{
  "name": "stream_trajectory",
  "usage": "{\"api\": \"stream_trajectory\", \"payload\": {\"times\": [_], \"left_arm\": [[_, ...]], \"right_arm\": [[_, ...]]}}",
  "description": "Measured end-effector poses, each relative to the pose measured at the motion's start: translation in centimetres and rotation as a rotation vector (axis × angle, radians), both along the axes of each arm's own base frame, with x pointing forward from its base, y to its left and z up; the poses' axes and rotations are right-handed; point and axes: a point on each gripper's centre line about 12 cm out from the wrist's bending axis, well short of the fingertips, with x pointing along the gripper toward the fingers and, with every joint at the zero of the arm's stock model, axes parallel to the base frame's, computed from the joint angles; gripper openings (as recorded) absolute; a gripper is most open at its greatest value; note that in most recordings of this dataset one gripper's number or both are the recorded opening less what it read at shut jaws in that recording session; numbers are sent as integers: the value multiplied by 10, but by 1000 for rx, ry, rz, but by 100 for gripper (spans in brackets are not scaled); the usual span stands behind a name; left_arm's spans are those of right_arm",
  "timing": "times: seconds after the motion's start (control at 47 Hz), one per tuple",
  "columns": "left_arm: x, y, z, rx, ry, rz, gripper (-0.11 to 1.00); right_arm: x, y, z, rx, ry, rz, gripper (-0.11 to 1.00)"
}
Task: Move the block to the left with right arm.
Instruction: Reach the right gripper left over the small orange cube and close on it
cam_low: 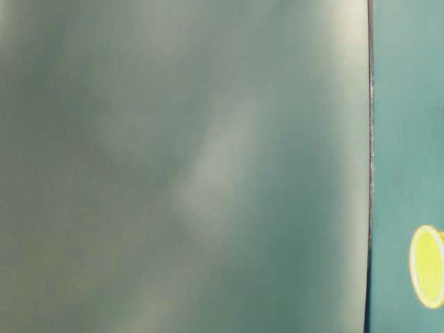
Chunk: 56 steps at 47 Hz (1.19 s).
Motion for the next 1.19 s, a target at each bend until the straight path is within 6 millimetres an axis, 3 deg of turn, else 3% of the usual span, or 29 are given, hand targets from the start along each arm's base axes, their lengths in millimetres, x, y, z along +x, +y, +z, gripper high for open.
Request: {"api": "stream_trajectory", "payload": {"times": [0.468,0.808,1.191], "left_arm": [[-2,0,-4,-3,38,0,0],[-9,0,-3,-1,75,1,0],[-11,0,-4,-1,91,1,0]], "right_arm": [[53,-6,-53,55,267,-37,1],[83,-8,-74,57,346,-39,47],[108,-9,-114,58,460,-41,52]]}}
